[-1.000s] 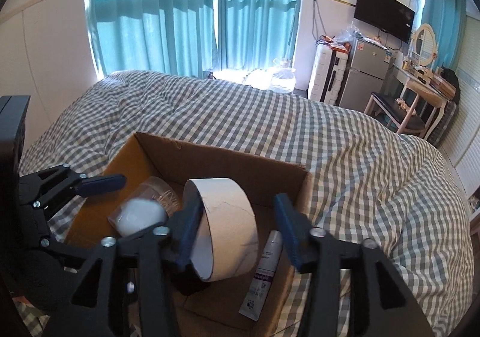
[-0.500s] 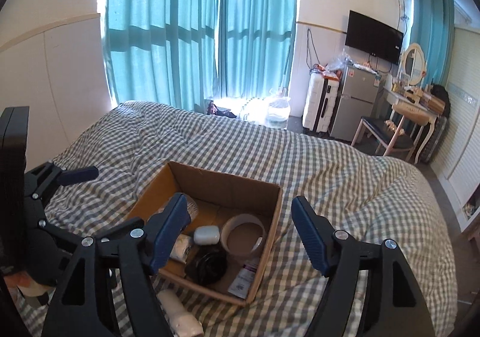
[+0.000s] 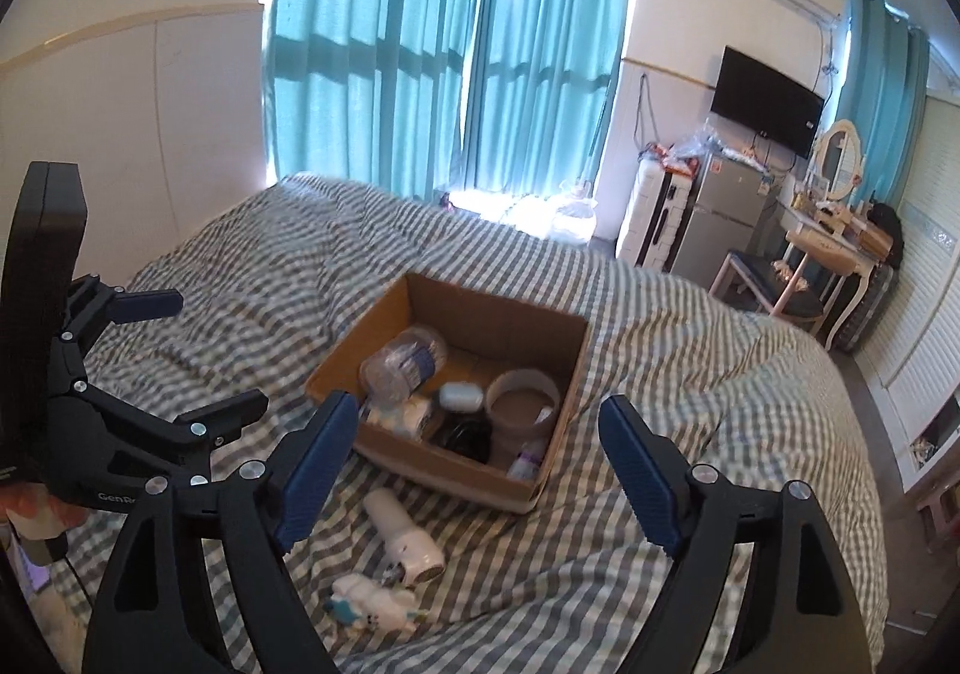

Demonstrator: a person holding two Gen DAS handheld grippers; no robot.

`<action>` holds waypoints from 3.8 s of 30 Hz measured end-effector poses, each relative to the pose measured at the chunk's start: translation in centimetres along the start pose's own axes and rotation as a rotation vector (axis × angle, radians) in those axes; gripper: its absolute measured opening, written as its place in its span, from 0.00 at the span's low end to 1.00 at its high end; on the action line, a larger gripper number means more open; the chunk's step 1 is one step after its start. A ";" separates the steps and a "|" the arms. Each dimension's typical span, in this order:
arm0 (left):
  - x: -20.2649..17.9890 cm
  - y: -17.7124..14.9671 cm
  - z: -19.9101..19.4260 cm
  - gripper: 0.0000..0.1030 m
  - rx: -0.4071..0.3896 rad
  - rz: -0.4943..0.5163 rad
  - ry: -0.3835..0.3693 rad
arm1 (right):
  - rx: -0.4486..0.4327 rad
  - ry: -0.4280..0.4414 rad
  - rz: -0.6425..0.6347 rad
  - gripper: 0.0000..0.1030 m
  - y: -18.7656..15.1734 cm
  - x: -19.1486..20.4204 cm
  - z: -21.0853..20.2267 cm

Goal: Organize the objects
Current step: 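Grasp the white hair dryer with the left tool while the right tool grasps the white plush toy, then carry the hair dryer and plush toy over the box and open both tools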

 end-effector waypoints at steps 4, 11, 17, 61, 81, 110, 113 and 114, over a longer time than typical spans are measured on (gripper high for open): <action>-0.2 -3.6 1.4 1.00 0.039 -0.029 0.014 | 0.083 0.019 0.033 0.80 -4.8 0.9 2.0; -0.9 -8.3 3.6 1.00 0.097 -0.031 0.034 | 0.255 0.053 0.090 0.80 -12.4 2.1 6.3; -0.8 -11.2 5.1 1.00 0.154 -0.055 0.017 | 0.341 0.122 0.118 0.80 -15.2 4.2 8.1; -11.0 -9.1 13.8 1.00 0.280 -0.167 -0.053 | 0.262 -0.079 0.220 0.79 -12.7 -8.5 9.2; -9.6 -11.7 10.4 0.56 0.345 -0.110 -0.174 | 0.218 -0.110 0.102 0.79 -12.1 -5.6 7.2; -3.8 -7.6 -2.3 0.55 0.064 -0.099 -0.134 | 0.133 -0.028 0.078 0.79 -10.0 1.6 -1.0; -2.7 -6.6 -2.9 0.55 0.037 -0.103 -0.122 | 0.116 -0.004 0.088 0.79 -9.1 1.7 -1.5; -2.5 -6.3 -3.0 0.55 0.030 -0.102 -0.120 | 0.109 0.007 0.091 0.79 -8.7 1.6 -1.6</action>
Point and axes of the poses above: each gripper's, at about its wrist camera, not at the fingertips, and z roughly the way its jaws point, x to its left, y to its top, the point moved 7 cm from there along z, roughly the way its jaws point, and after that the axes turned 6 degrees about -x, right-handed, at the moved point
